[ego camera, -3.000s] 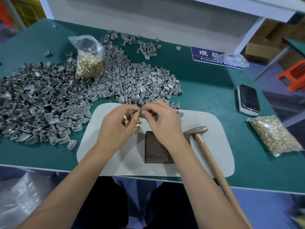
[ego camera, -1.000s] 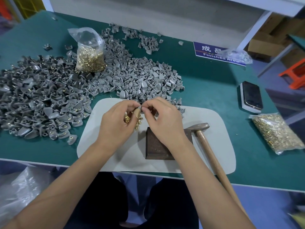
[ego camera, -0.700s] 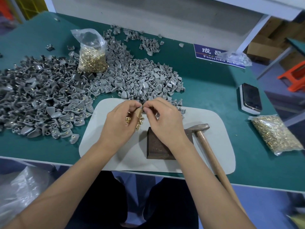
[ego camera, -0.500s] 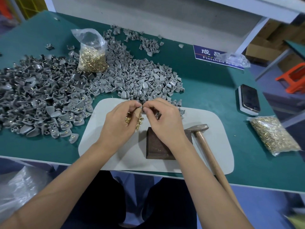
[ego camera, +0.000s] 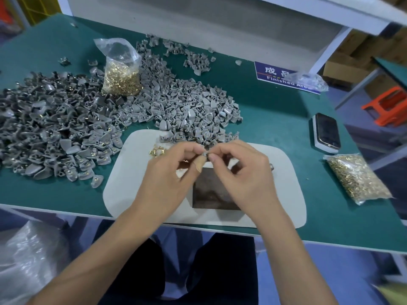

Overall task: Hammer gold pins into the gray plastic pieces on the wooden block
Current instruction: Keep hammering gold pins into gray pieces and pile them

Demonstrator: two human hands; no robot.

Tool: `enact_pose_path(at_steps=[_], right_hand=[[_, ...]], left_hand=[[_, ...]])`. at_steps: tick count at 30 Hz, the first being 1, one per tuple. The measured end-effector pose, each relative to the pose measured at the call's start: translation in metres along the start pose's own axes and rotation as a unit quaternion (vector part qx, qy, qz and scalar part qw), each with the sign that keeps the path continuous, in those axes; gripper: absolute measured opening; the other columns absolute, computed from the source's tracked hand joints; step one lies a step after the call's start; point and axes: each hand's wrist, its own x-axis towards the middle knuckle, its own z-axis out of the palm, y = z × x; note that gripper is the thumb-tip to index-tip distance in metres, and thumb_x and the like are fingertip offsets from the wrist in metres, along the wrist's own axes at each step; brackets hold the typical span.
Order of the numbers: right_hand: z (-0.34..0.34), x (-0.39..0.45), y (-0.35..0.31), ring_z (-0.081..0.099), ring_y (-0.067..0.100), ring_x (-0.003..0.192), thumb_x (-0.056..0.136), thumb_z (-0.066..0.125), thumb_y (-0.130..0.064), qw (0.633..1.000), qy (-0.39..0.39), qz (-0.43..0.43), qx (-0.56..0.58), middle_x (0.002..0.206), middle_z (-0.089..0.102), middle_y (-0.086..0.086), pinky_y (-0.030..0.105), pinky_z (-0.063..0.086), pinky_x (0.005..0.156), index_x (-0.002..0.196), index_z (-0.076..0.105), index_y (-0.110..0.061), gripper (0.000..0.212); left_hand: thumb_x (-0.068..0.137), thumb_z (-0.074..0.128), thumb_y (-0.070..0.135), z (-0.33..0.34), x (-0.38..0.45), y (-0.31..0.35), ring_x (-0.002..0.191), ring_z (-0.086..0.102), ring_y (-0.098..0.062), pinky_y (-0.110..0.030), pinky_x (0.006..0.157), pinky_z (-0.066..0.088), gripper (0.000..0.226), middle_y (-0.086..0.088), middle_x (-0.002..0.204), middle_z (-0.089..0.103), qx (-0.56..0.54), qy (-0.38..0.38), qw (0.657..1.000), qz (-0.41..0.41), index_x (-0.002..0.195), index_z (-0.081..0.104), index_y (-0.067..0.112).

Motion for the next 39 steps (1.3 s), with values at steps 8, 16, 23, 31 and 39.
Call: enact_pose_path(at_steps=[8, 16, 23, 31, 39], right_hand=[[-0.033, -0.028, 0.013, 0.055, 0.009, 0.073, 0.084, 0.076, -0.019, 0.976, -0.114, 0.101, -0.155, 0.072, 0.056, -0.018, 0.04, 0.051, 0.073, 0.085, 0.074, -0.029, 0.01], [-0.026, -0.029, 0.014, 0.049, 0.004, 0.071, 0.085, 0.073, -0.026, 0.971, -0.135, 0.093, -0.171, 0.073, 0.057, -0.017, 0.029, 0.044, 0.065, 0.085, 0.072, -0.031, 0.005], [-0.029, -0.003, -0.006, 0.054, 0.015, 0.104, 0.099, 0.054, -0.035, 0.902, -0.257, 0.009, -0.345, 0.096, 0.06, -0.01, 0.03, 0.029, 0.067, 0.1, 0.068, -0.031, 0.014], [-0.018, -0.006, -0.014, 0.063, 0.016, 0.082, 0.071, 0.084, -0.022, 0.866, -0.268, -0.015, -0.423, 0.077, 0.062, -0.008, 0.023, 0.033, 0.057, 0.076, 0.068, -0.026, 0.016], [-0.026, -0.019, 0.004, 0.054, 0.021, 0.08, 0.093, 0.063, -0.017, 0.946, -0.225, 0.086, -0.218, 0.075, 0.058, -0.003, 0.044, 0.048, 0.073, 0.083, 0.069, -0.02, 0.011]], left_hand=[[0.095, 0.066, 0.016, 0.034, -0.015, 0.003, 0.084, 0.054, -0.001, -0.025, 0.072, 0.041, 0.014, 0.013, 0.086, 0.062, 0.069, -0.137, 0.988, -0.021, 0.102, 0.065, 0.029], [0.088, 0.074, 0.032, 0.022, -0.009, -0.001, 0.093, 0.043, -0.012, -0.029, 0.079, 0.04, 0.008, 0.014, 0.089, 0.055, 0.21, -0.129, 0.968, 0.044, 0.094, 0.075, 0.027], [0.082, 0.082, 0.03, 0.018, -0.006, 0.001, 0.086, 0.041, -0.013, -0.029, 0.067, 0.034, 0.01, 0.01, 0.08, 0.053, 0.225, -0.131, 0.964, 0.041, 0.09, 0.076, 0.027], [0.078, 0.085, 0.024, 0.018, -0.007, 0.002, 0.083, 0.046, -0.018, -0.034, 0.063, 0.042, 0.013, 0.009, 0.077, 0.054, 0.227, -0.126, 0.965, 0.035, 0.089, 0.078, 0.026], [0.08, 0.082, 0.035, 0.019, -0.003, 0.005, 0.083, 0.046, -0.012, -0.03, 0.065, 0.035, 0.011, 0.016, 0.077, 0.053, 0.235, -0.131, 0.963, 0.022, 0.083, 0.072, 0.032]])
